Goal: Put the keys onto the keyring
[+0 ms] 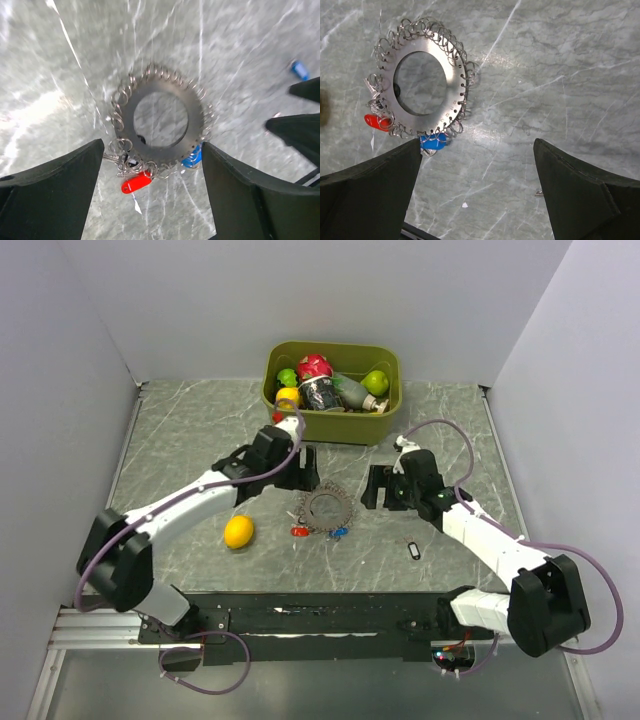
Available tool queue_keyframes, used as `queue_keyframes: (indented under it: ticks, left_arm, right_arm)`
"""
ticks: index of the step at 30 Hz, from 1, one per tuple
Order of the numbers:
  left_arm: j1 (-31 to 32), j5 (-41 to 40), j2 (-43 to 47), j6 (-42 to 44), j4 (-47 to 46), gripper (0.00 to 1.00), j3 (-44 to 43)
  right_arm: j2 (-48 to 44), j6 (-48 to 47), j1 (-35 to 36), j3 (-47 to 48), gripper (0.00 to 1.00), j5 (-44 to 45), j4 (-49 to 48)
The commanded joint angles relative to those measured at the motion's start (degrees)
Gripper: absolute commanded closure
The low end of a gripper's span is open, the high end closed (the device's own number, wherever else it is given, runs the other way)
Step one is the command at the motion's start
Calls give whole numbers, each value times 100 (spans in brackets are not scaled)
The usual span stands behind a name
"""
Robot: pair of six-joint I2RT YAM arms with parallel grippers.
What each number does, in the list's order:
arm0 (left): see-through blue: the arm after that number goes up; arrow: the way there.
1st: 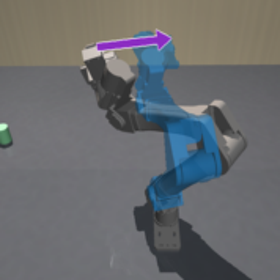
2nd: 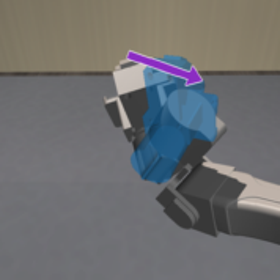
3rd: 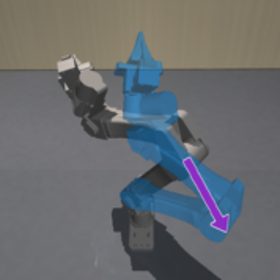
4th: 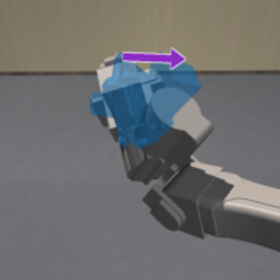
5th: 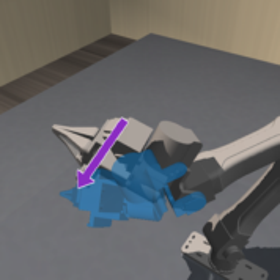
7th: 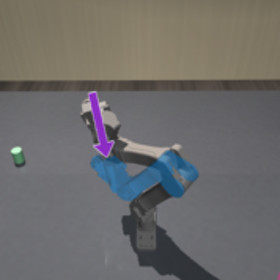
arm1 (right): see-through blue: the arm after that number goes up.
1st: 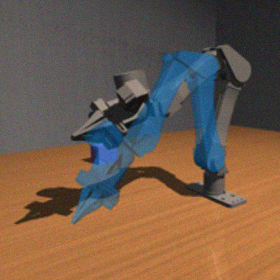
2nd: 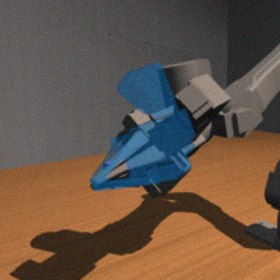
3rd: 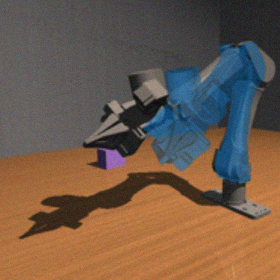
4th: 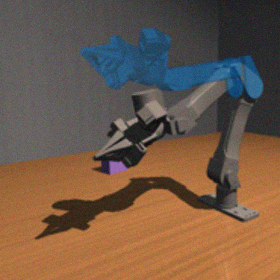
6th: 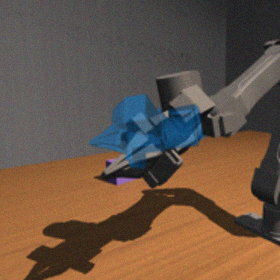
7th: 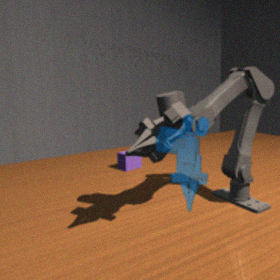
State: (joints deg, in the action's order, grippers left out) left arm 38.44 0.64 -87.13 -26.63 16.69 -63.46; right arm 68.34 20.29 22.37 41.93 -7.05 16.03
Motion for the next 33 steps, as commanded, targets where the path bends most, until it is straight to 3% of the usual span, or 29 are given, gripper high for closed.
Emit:
queue_keyframes:
  ticks: [1, 8, 17, 24, 27, 33]
  left_arm:
    - [-195, -223, 372, 62, -104, 14, 79]
    - [-556, 208, -187, -79, -167, 17, 134]
    - [-91, -969, -1603, -17, 502, 19, -851]
    - [190, -1144, -2158, -52, 423, 25, -861]
    - [410, -1434, -2343, -96, 659, 30, -887]
    - [893, -1954, -2528, -219, 897, 52, -817]
  right_arm:
    - [48, 54, 39, 8, 0, -209, -293]
    - [268, 97, 110, 43, 0, -121, -241]
    - [338, 54, 136, 52, 0, 90, -12]
    - [408, 36, 136, -1, 0, 90, -56]
    - [470, 27, 136, 34, 0, 116, -21]
    - [444, 36, 136, 17, 0, 107, -48]
